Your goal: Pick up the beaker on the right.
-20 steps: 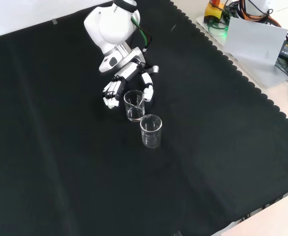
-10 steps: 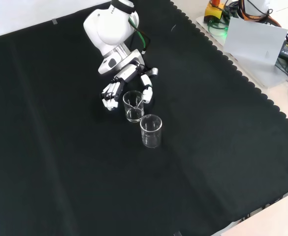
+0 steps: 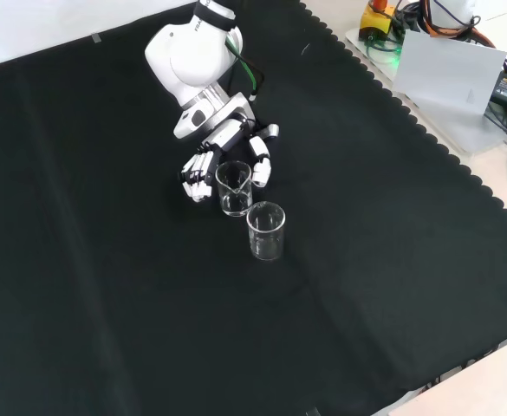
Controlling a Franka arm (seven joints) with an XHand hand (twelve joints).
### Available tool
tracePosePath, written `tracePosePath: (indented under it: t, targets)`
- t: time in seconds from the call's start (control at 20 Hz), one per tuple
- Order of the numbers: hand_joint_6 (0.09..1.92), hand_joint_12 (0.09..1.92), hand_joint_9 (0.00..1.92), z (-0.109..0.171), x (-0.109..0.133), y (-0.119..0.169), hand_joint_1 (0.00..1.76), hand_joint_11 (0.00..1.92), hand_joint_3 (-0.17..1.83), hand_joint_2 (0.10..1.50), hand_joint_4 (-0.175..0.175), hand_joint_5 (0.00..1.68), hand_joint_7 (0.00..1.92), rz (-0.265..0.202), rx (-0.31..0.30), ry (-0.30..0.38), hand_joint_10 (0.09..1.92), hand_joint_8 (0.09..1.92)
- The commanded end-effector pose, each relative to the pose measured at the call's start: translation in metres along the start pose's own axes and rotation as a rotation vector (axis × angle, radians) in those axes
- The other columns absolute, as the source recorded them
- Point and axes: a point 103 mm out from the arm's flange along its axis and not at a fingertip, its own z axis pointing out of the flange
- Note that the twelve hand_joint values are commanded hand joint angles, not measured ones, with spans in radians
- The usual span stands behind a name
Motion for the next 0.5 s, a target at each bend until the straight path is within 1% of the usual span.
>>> tracePosePath:
  t: [0.05, 0.15, 0.3, 0.5]
  targets:
    - [0.09, 1.11, 0.32, 0.0051, 0.0007, 0.0000, 0.87, 0.00, 0.67, 0.51, -0.022, 0.42, 0.29, 0.000, 0.001, 0.007, 0.56, 0.53]
    - [0.09, 1.11, 0.32, 0.0078, 0.0026, 0.0011, 0.87, 0.00, 0.68, 0.51, -0.022, 0.42, 0.29, -0.001, -0.012, 0.005, 0.56, 0.53]
    - [0.09, 1.11, 0.32, 0.0073, 0.0041, 0.0003, 0.86, 0.00, 0.68, 0.51, -0.022, 0.42, 0.29, 0.001, -0.050, -0.004, 0.56, 0.52]
    - [0.09, 1.12, 0.32, 0.0060, 0.0049, -0.0005, 0.84, 0.00, 0.68, 0.51, -0.022, 0.42, 0.29, 0.010, -0.078, -0.011, 0.56, 0.52]
